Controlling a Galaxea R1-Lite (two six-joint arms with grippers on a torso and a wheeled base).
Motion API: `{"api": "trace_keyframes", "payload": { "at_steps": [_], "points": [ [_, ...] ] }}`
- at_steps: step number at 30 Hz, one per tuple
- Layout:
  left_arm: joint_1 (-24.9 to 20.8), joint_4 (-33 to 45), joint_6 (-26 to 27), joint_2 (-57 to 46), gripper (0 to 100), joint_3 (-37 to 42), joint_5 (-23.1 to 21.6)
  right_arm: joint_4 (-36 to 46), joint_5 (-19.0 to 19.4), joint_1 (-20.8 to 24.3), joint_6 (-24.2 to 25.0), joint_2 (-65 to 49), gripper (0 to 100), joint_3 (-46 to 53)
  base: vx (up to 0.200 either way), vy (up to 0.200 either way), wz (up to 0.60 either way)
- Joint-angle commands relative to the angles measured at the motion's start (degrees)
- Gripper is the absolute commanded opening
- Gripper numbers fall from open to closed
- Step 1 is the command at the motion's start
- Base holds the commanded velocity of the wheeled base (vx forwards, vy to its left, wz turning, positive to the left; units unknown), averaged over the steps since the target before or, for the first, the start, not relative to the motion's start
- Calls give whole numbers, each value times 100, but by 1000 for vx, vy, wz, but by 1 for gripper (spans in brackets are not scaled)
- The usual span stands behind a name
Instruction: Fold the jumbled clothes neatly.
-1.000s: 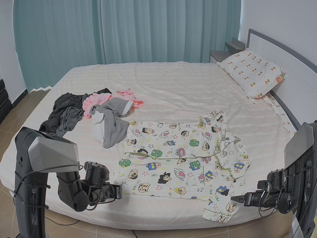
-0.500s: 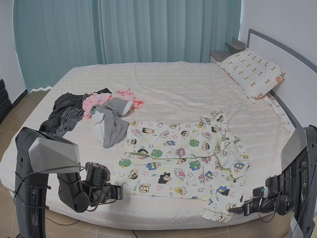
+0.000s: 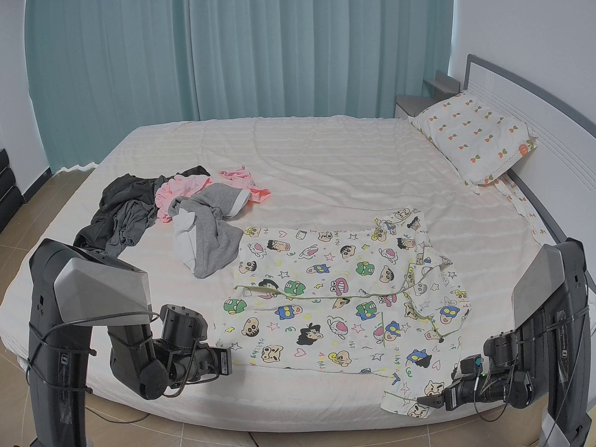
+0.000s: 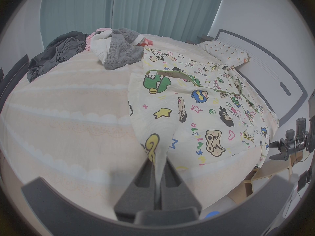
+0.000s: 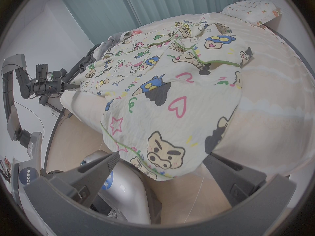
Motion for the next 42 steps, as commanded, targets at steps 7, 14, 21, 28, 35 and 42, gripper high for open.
{"api": "trace_keyframes", "payload": {
  "at_steps": [7, 14, 21, 28, 35, 42],
  "points": [
    [0, -5, -6, 0, 0, 18, 10, -93, 10, 30, 167, 40, 0, -70, 0, 0, 0],
    [-9, -5, -6, -18, 0, 114, 10, -102, -17, 83, 308, 40, 0, 0, 0, 0, 0],
    [-9, -13, 3, -132, 0, 299, 10, -102, 54, -84, 369, -100, 0, 484, 0, 0, 0],
    [-9, -13, 3, -229, 0, 422, 2, -93, 168, -313, 396, -144, 0, 484, 0, 0, 0],
    [-9, -13, -6, -211, 0, 615, 2, -85, 150, -146, 396, -135, 0, 484, 0, 0, 0],
    [-9, -93, 20, -211, 0, 791, -7, 662, 177, -172, 343, -592, 0, 484, 0, 0, 0]
  ]
}}
